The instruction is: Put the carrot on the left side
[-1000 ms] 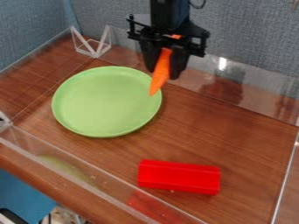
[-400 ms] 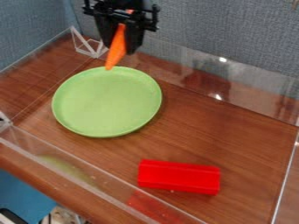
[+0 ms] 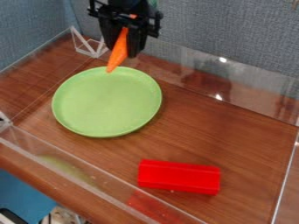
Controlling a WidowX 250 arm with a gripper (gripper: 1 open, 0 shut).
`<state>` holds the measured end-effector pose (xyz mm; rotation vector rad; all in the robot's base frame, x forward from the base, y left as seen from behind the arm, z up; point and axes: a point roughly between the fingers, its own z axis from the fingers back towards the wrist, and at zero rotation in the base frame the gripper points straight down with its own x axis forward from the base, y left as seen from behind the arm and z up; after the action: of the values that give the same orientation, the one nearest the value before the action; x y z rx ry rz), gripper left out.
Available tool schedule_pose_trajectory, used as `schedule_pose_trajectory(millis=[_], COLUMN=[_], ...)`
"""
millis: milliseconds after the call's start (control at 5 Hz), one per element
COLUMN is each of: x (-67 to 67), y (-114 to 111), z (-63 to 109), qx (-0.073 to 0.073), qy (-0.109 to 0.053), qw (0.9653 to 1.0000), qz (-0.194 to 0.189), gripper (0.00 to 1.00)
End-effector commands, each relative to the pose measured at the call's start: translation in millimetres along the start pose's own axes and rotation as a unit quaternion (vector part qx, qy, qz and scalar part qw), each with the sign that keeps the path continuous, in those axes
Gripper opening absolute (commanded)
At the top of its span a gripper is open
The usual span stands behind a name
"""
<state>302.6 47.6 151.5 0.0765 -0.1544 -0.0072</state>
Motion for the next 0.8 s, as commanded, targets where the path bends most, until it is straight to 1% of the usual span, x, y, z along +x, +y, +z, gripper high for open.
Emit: schedule_pose_trajectory(millis=[0, 400, 600], x=[3.4, 7.5, 10.6], y=[7.1, 10.4, 7.0], z=[2.6, -12.6, -18.1], qx=[0.012, 0.024, 0.027], qy=[-0.012, -0.002, 0.001], qw=[0.9998, 0.9996, 0.9994], qz=[-0.004, -0.014, -0.020], gripper=[0.00, 0.00, 0.00])
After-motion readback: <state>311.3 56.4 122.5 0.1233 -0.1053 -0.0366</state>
